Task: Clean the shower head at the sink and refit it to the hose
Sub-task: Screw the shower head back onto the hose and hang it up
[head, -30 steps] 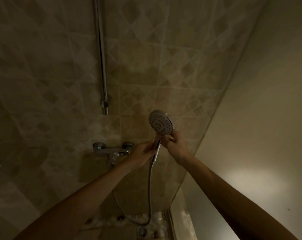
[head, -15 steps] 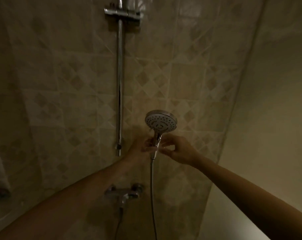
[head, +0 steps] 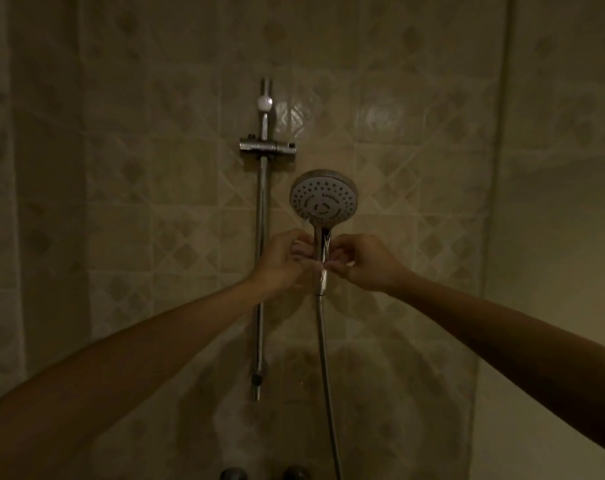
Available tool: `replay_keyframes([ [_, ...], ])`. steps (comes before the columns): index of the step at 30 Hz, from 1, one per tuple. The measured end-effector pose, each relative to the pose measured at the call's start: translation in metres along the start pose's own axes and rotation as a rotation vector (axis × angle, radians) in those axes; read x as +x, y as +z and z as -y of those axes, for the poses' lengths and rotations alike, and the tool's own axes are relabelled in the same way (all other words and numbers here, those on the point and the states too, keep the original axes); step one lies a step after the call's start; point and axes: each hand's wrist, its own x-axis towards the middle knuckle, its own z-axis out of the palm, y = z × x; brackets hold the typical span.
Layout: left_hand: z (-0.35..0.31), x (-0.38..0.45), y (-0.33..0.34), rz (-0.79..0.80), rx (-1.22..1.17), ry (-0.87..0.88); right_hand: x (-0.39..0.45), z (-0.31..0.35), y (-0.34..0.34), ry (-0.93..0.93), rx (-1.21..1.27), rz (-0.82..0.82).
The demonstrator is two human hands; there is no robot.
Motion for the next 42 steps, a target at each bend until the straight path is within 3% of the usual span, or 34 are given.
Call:
replay_keyframes([
  [8, -0.047, 0.063, -0.046, -0.068, 0.058, 0.215, 0.063, 0.038, -0.053, -0.166, -0.062, -0.161],
  [23, -0.138, 0.138, -0.097, -0.091, 0.384, 0.514, 0.147, 0.087, -0.133, -0.500, -0.233, -0.245],
  [32, -0.163, 0.167, -0.109, -0.200, 0.432, 0.556, 0.174, 0.105, -0.160, -0.472, -0.325, -0.269],
  [42, -0.158, 0.160, -0.117, -0.195, 0.469, 0.556, 0.183, 0.103, -0.150, -0.540, -0.276, -0.259],
])
